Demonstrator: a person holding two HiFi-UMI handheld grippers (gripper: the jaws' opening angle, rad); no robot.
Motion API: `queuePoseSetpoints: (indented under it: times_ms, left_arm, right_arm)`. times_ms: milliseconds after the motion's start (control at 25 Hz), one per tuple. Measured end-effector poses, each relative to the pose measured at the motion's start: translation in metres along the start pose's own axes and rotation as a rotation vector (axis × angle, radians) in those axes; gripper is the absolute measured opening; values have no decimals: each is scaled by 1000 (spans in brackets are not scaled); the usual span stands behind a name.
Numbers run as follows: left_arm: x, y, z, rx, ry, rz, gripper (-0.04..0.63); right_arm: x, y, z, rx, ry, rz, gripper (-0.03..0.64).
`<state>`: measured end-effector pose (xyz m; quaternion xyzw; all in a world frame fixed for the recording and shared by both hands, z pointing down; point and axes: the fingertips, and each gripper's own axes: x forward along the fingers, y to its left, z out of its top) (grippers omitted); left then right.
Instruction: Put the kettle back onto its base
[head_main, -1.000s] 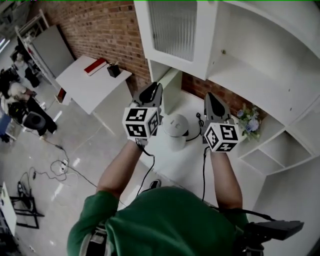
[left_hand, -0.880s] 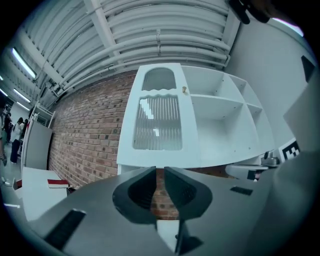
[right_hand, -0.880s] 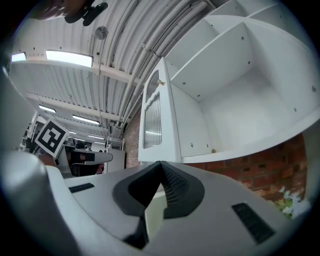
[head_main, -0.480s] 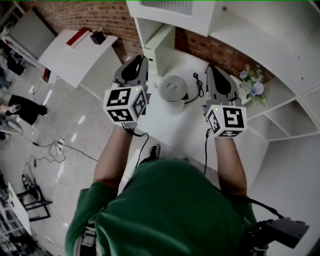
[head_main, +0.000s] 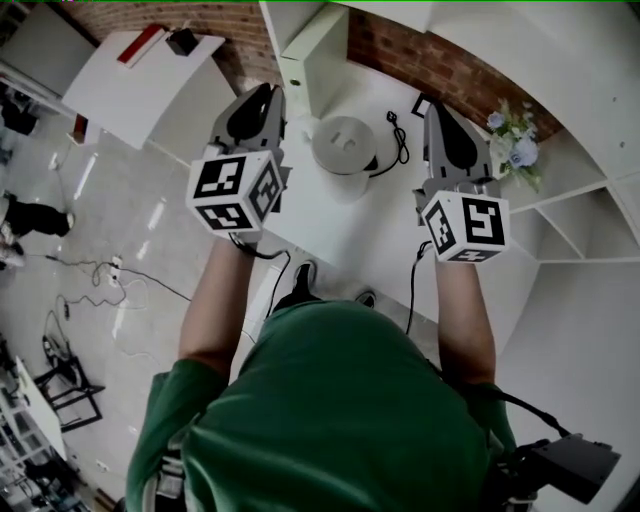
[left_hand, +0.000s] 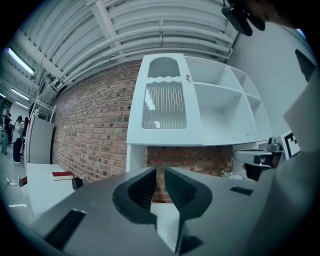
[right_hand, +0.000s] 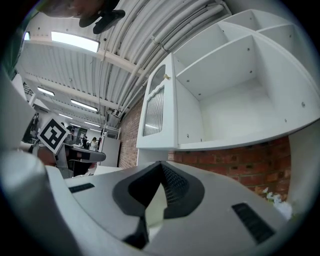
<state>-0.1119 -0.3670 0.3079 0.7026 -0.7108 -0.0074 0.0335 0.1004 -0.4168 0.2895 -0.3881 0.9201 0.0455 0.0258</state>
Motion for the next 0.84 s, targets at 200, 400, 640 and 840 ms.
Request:
queuePoseSetpoints:
  times_ms: [200,400,640,840]
  left_arm:
    - [0,5,-8,-7,11,7,63]
    - [1,8,-14,37,18,2,63]
    - [3,15,-32,33,50,4,63]
    - [1,16,-55,37,84,-13,63]
  right_arm:
    - [1,5,-1,-5,6,12,21]
    - [3,4,-5,-6,16,3,21]
    - [2,2,-12,2,30,-10,21]
    - [0,-4,-18,11,28,-33,21]
